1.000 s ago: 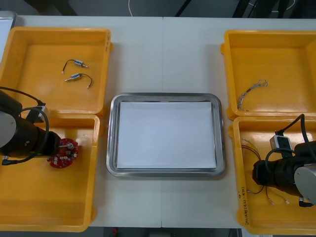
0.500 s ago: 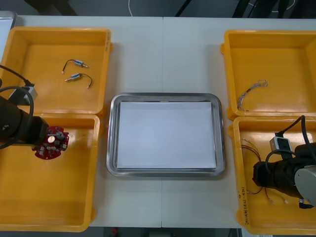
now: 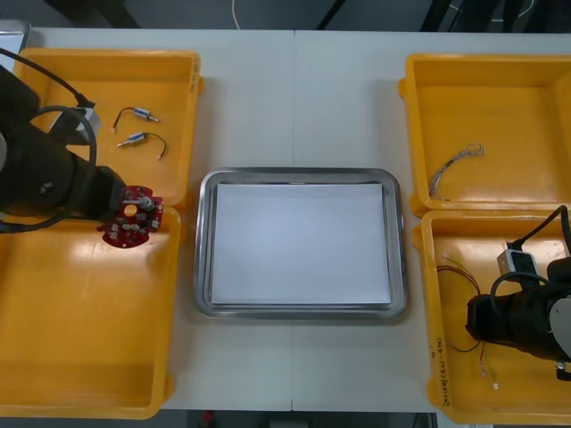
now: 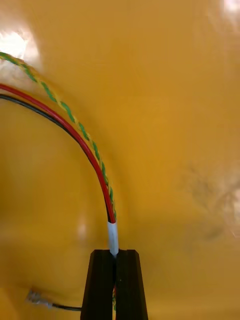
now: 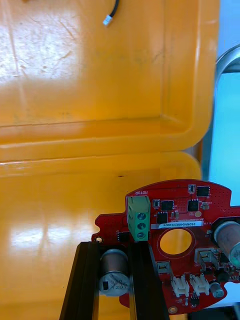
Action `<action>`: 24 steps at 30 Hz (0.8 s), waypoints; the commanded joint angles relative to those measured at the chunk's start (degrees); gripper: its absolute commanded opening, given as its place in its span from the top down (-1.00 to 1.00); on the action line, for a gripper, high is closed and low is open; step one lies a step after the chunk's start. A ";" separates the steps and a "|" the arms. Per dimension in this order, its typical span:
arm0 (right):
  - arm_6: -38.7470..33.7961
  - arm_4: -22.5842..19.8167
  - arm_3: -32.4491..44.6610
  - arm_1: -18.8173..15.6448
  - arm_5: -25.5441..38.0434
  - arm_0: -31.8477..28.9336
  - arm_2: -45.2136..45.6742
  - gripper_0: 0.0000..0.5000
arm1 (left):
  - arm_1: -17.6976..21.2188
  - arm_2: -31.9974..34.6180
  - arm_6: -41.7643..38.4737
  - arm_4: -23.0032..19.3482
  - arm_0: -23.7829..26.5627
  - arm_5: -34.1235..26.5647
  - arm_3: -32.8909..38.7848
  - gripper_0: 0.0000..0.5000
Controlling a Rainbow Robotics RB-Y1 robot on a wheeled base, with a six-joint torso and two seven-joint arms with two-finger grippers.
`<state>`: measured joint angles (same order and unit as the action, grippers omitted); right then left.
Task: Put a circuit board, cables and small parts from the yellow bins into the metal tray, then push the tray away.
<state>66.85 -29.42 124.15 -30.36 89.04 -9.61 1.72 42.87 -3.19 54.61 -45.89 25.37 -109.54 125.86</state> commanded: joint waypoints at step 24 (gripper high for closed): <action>2.94 -23.66 15.94 -7.09 20.96 8.73 28.34 1.00 | -10.26 -29.07 -27.27 8.81 9.87 0.30 -3.25 0.99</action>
<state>68.15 -51.70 138.17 -33.01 109.70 -1.61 28.20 34.77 -30.57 31.51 -38.83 33.14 -109.59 123.95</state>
